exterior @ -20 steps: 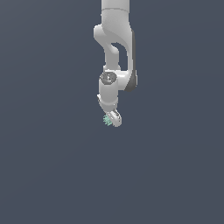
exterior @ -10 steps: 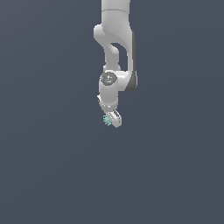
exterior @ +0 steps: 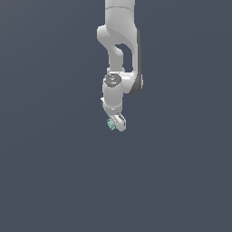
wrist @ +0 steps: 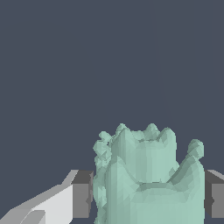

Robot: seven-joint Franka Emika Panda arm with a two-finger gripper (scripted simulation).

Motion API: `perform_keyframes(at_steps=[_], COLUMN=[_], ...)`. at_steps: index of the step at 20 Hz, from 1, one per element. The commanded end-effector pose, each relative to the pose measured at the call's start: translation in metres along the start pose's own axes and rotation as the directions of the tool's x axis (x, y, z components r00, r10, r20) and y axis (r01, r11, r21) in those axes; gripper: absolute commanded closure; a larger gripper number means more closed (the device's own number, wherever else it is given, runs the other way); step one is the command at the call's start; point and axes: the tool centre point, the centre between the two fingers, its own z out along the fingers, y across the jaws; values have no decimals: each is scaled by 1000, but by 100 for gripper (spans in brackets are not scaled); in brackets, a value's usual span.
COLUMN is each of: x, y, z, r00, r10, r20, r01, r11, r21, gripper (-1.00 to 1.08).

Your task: Pick up the object and move it to a goal position.

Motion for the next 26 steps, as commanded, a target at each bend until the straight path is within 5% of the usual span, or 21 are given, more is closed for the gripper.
perform_keyframes(at_steps=[1, 26], x=[0, -4], y=[-3, -69], z=[-9, -221], r00=[1000, 1000], r10=[0, 2], r20=[0, -3], r01=[0, -2], r11=[1000, 1000], r21=[1, -2], gripper=[108, 108])
